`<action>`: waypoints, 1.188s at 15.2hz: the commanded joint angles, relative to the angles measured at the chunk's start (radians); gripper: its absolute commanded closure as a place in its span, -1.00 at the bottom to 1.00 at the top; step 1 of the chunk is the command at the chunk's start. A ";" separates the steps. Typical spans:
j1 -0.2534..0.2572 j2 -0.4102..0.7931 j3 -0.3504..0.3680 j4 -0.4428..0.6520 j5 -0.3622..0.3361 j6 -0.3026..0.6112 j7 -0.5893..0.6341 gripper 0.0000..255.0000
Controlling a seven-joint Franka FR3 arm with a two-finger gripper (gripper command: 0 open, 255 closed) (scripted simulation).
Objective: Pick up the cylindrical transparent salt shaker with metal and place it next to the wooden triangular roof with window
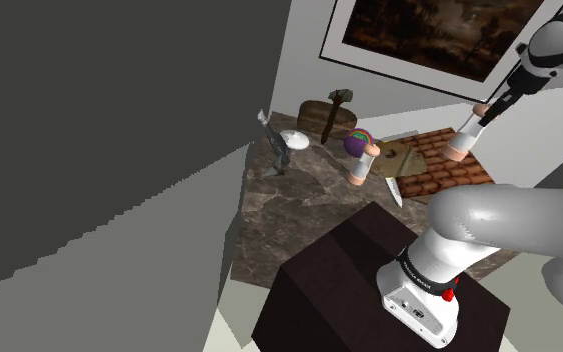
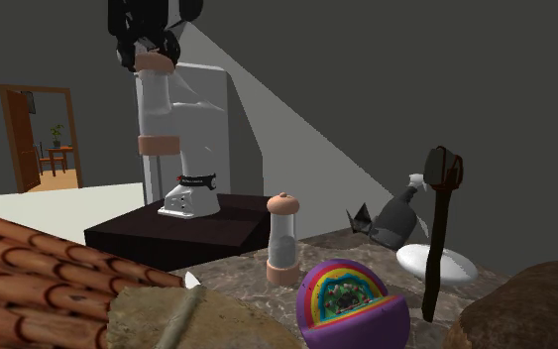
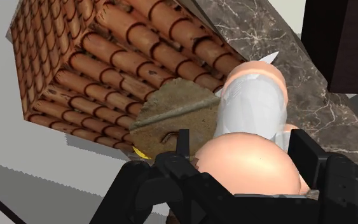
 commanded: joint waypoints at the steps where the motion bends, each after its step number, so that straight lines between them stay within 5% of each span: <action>1: -0.009 0.001 -0.044 0.026 -0.016 -0.004 -0.052 1.00; 9: -0.007 0.039 -0.231 0.151 -0.066 0.003 -0.239 1.00; 18: -0.021 0.037 -0.289 0.046 -0.117 0.111 -0.221 1.00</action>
